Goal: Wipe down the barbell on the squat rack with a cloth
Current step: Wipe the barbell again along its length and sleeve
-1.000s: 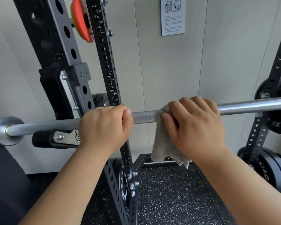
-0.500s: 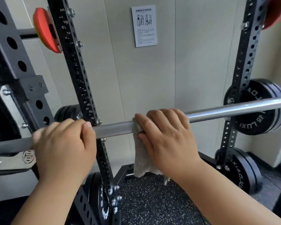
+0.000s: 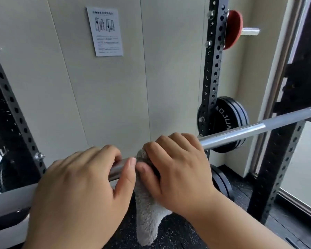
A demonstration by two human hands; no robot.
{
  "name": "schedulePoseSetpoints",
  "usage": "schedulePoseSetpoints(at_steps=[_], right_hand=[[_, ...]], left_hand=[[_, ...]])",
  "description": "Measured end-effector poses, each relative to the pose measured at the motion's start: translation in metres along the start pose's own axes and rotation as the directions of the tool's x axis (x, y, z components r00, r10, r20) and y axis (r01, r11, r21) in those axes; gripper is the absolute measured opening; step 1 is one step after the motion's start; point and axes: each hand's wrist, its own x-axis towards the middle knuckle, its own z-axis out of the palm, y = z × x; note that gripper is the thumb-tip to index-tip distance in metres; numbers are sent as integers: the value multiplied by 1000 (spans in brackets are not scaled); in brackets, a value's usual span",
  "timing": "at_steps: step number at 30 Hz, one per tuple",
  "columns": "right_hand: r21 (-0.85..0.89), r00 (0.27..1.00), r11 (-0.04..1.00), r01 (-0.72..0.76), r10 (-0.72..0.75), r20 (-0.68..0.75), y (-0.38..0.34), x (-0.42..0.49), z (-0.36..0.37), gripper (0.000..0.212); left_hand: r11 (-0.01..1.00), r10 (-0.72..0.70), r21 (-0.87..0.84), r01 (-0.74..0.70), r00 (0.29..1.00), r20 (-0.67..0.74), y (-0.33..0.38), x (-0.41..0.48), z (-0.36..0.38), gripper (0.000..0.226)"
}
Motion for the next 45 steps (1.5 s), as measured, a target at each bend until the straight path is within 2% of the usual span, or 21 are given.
schedulePoseSetpoints(at_steps=[5, 9, 13, 17, 23, 29, 37, 39, 43, 45], right_hand=[[-51, 989, 997, -57, 64, 132, 42, 1, -22, 44], [-85, 985, 994, -67, 80, 152, 83, -7, -38, 40], [-117, 992, 991, -65, 77, 96, 128, -14, -44, 46], [-134, 997, 988, -73, 72, -7, 170, -21, -47, 48], [-113, 999, 994, -3, -2, -50, 184, -27, -45, 47], [-101, 999, 995, -5, 1, -44, 235, -37, -58, 46], [-97, 1000, 995, 4, -6, -18, 319, -48, -83, 49], [-96, 1000, 995, 3, -5, -24, 323, -50, -85, 47], [-97, 995, 991, -94, 89, -50, 303, -44, -77, 44], [-80, 999, 996, -35, 32, -39, 290, -47, -70, 42]], left_hand=[[1000, -5, -31, 5, 1000, 3, 51, 18, 33, 39], [995, -97, -8, 98, 992, 81, 59, 21, 46, 52], [994, -100, 47, 95, 988, 116, 60, 30, 39, 54], [989, -101, 114, 91, 992, 81, 63, 30, 39, 53], [982, -139, 136, 133, 990, 31, 75, 24, 51, 50], [949, -111, 300, 93, 993, 43, 146, 45, 80, 47], [942, -104, 323, 88, 994, 31, 239, 83, 134, 54], [939, -100, 332, 92, 995, 9, 251, 89, 142, 54], [926, -120, 359, 118, 993, -16, 259, 94, 147, 52], [921, -123, 370, 117, 992, -9, 260, 94, 146, 49]])
